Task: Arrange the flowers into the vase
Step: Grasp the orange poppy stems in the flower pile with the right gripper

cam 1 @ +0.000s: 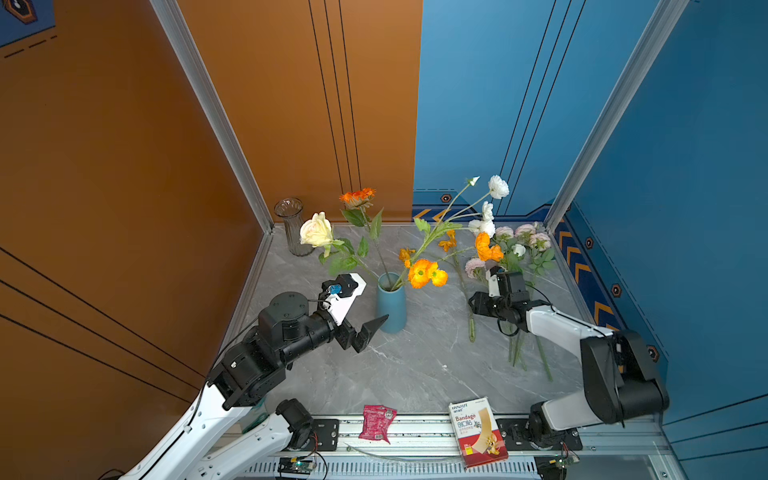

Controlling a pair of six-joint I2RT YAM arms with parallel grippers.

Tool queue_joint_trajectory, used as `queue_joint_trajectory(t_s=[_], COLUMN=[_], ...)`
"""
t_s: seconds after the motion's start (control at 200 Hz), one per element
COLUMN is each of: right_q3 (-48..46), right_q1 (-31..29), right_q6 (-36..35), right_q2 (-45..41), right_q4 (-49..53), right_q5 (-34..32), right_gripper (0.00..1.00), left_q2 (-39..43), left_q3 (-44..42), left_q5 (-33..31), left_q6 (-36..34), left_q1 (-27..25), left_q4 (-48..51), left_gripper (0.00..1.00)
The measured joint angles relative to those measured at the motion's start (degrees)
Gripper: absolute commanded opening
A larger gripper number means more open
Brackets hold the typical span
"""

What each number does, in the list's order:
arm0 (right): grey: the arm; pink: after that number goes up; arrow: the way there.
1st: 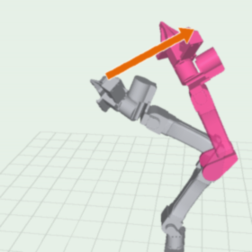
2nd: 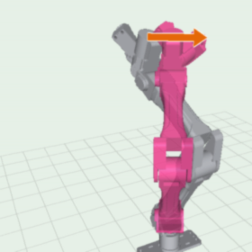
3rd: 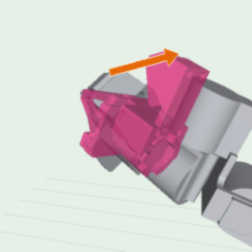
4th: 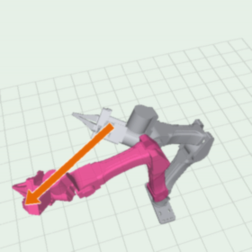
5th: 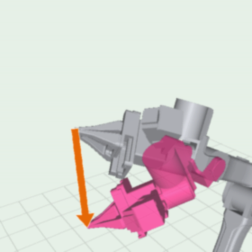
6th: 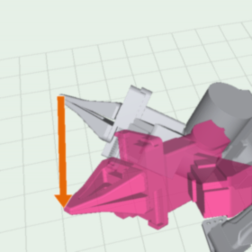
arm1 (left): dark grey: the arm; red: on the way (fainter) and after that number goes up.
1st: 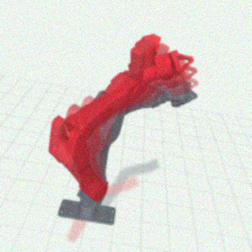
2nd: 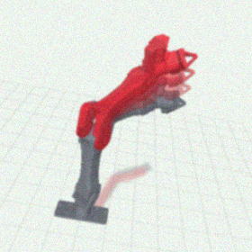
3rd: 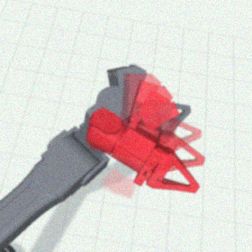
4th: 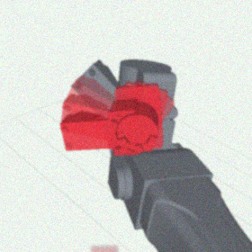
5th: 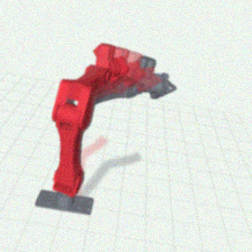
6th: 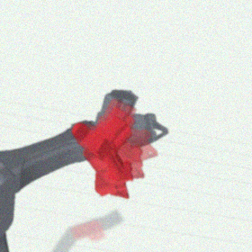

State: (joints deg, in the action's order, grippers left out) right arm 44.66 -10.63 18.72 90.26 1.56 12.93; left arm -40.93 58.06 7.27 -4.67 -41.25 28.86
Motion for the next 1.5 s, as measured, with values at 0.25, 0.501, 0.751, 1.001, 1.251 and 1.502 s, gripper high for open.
queue_joint_trajectory(t_s=[0.25, 0.501, 0.751, 1.001, 1.251, 1.502], right_q3=[11.5, 17.2, 18.7, 18.3, 12.5, 7.2], right_q1=[-0.1, -2.6, -2.9, -2.9, -1.6, 9.9], right_q6=[-0.3, -0.3, 0.2, -0.9, 1.1, 13.1], right_q2=[14.4, 18.5, 19.5, 18.9, 7.8, -8.1], right_q4=[-0.8, 0.9, 3.4, 4.2, 4.8, -0.3], right_q5=[3.6, 2.4, 0.7, 0.8, 4.2, 12.4], right_gripper=[0.52, 0.49, 0.13, 0.0, 0.0, 0.0], left_q2=[-2.1, -2.8, -3.4, -3.1, -4.0, -7.5], left_q3=[-1.0, -1.4, -1.4, -1.8, -0.9, 6.7], left_q5=[5.7, 7.4, 7.9, 8.0, 6.4, 1.6], left_q6=[3.1, 4.1, 4.1, 4.1, 4.3, 7.8], left_q1=[0.0, 0.0, 0.0, 0.0, 0.1, 0.3], left_q4=[3.1, 4.0, 4.0, 3.9, 2.7, -1.7], left_gripper=[0.98, 0.98, 0.98, 0.98, 0.98, 0.98])
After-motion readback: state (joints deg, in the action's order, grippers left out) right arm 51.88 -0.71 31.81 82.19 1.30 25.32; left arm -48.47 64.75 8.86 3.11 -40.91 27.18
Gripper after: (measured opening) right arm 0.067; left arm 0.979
